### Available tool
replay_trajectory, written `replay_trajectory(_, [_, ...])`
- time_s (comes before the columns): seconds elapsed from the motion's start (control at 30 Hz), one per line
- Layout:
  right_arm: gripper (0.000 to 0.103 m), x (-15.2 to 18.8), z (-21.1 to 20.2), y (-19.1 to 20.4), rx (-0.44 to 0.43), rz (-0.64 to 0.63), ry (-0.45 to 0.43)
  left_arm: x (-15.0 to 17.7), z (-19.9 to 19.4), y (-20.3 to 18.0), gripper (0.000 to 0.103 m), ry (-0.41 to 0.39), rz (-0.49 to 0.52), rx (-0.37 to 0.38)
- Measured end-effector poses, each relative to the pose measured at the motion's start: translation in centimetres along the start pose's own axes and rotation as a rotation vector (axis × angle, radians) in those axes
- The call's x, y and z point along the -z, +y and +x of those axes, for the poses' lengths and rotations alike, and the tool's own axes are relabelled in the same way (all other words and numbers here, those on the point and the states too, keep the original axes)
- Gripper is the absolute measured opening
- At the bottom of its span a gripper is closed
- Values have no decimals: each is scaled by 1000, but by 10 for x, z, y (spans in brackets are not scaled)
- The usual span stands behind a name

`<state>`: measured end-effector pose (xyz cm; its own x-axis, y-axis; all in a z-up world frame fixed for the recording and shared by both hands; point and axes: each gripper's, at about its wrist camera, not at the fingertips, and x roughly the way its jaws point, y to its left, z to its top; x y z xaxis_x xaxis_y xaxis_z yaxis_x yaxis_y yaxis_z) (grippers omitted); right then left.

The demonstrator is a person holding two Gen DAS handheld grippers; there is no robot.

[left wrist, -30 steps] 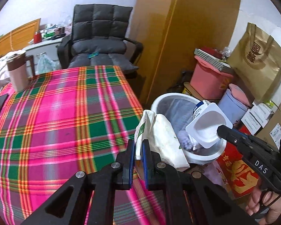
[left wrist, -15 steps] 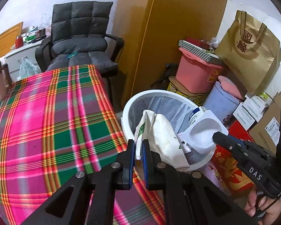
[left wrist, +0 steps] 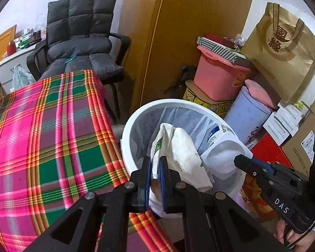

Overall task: Collect trash
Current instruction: 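Open both grippers to drop the tissue and yogurt cup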

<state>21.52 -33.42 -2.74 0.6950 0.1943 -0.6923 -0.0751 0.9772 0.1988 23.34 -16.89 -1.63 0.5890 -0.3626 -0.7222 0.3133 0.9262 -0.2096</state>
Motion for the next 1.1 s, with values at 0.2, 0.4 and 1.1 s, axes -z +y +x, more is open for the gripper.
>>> replay_trajectory(0.2, [12, 0, 9, -3, 0, -2, 27, -2, 12, -2, 9, 17, -1, 4])
replay_trajectory(0.4, [26, 0, 8, -6, 6, 5, 17, -2, 15, -2, 12, 14, -4, 12])
replay_trajectory(1.1, [36, 5, -25, 15, -15, -36, -43, 17, -29, -5, 19, -36, 12, 1])
